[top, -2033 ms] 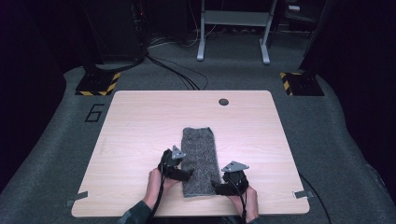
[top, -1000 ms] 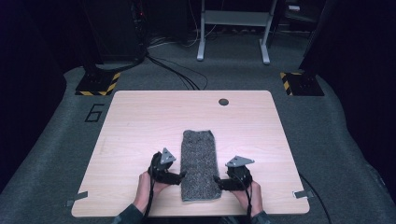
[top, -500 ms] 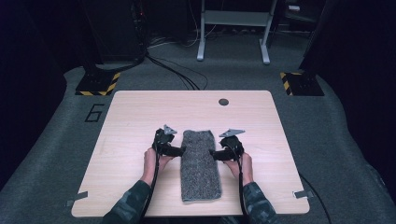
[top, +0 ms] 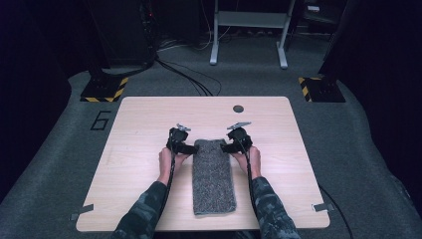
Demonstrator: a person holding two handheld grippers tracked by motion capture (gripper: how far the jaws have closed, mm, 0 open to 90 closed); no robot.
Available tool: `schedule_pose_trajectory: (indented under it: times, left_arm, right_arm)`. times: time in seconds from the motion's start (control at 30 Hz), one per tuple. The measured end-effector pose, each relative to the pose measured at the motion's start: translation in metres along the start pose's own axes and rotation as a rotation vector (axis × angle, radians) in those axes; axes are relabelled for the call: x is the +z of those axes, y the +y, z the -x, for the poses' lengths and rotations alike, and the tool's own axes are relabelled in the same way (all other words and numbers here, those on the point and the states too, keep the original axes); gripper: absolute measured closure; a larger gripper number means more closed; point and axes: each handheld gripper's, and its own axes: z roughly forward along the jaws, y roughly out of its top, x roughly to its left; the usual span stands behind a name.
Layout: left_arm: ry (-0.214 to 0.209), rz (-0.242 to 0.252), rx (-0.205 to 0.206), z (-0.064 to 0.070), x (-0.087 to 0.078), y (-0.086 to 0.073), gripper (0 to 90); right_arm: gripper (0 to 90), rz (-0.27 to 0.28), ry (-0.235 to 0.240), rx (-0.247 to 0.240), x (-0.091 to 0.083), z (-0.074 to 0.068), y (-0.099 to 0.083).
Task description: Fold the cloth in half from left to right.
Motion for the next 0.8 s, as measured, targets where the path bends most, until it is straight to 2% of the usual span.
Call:
schedule_pose_trajectory:
  times: [0.03, 0.13, 0.33, 0.43, 0.57, 0.73, 0.8]
  left_arm:
    - [0.003, 0.001, 0.002, 0.001, 0.001, 0.000, 26.2]
    - [0.009, -0.011, 0.021, 0.003, 0.004, 0.001, 29.0]
    - [-0.004, -0.028, 0.035, 0.006, 0.009, -0.001, 37.6]
    - [-0.008, -0.029, 0.036, 0.008, 0.011, -0.001, 41.2]
    - [-0.012, -0.029, 0.051, 0.012, 0.011, 0.000, 47.4]
    - [-0.029, -0.031, 0.066, 0.013, 0.010, 0.000, 53.6]
    - [-0.036, -0.034, 0.084, 0.015, 0.010, 0.001, 59.5]
  right_arm:
    - [37.0, -0.013, 0.009, 0.001, 0.005, 0.000, 0.000]
    - [40.6, -0.027, -0.006, 0.001, 0.014, 0.000, -0.001]
    - [51.6, -0.040, 0.009, -0.004, 0.022, -0.004, -0.005]
    - [58.8, -0.033, 0.031, -0.011, 0.022, -0.004, -0.006]
    - [67.8, -0.037, 0.033, -0.025, 0.021, -0.007, -0.006]
    - [77.9, -0.044, 0.034, 0.001, 0.019, -0.011, -0.007]
    - [81.2, -0.049, 0.035, 0.016, 0.019, -0.012, -0.007]
